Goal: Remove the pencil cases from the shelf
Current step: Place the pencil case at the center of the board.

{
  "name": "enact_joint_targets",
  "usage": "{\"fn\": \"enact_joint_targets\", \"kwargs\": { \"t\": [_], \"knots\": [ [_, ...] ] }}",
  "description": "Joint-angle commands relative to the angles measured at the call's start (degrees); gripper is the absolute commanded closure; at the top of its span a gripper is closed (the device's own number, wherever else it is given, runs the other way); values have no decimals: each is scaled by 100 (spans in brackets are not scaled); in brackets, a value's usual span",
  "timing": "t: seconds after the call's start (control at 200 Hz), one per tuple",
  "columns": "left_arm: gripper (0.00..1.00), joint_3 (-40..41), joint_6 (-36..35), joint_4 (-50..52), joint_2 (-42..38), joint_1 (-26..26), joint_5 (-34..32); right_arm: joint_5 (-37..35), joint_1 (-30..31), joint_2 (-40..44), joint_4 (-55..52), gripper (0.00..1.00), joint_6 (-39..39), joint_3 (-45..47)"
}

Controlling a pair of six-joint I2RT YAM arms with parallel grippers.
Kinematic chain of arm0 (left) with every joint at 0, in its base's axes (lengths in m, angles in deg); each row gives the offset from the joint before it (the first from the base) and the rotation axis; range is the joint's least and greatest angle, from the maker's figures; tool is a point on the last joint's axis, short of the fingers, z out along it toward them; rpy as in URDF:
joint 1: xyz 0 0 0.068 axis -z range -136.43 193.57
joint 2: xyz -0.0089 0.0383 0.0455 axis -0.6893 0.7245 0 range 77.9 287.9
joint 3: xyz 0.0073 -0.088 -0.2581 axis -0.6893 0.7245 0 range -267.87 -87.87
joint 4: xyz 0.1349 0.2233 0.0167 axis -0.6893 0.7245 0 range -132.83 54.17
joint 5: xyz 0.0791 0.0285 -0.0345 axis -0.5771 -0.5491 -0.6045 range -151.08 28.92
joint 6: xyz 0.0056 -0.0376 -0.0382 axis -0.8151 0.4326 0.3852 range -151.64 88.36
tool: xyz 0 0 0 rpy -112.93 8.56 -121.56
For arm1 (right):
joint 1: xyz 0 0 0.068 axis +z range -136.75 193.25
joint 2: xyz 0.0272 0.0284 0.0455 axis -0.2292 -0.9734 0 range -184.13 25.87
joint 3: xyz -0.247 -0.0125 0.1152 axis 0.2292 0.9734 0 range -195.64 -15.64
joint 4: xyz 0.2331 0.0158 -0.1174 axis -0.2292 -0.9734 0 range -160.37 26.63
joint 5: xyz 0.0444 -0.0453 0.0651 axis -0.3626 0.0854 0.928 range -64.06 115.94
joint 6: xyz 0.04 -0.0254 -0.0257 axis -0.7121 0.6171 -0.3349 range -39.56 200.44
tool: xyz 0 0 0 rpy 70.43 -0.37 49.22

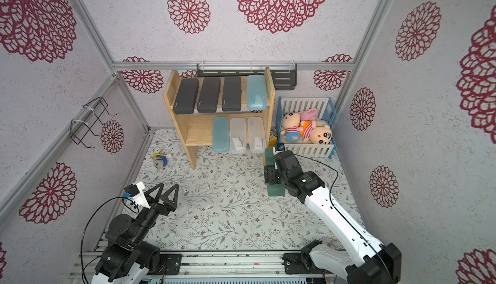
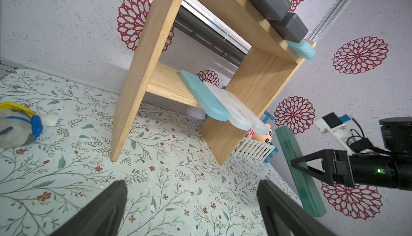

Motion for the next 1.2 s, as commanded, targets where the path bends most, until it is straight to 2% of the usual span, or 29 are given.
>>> {"fn": "enact_joint_targets", "kwargs": {
  "t": [0.0, 0.16, 0.27, 0.39, 0.48, 0.845, 1.196],
  "knots": [
    [3, -90, 43, -208, 93, 41, -9, 263, -366, -212, -52, 44, 744, 46],
    [3, -55, 82, -177, 56, 36, -17, 394, -937, -743, 92, 44, 1180, 82],
    [3, -18, 77, -120, -15, 45, -52, 174, -1317, -1034, 20, 44, 1434, -101],
    [3, 46, 91, -171, -48, 41, -66, 304, -1613, -1262, 203, 44, 1867, -90],
    [3, 55, 87, -171, -41, 44, -59, 516, -1781, -1490, 343, 44, 1913, -3],
    [3, 83, 219, -189, 167, 38, -34, 1073, -1904, -2054, 1367, 43, 1673, 725],
    [3, -107, 522, -341, 676, 36, -119, 989, -1912, -2443, 1292, 35, 1523, 621]
  ]
}}
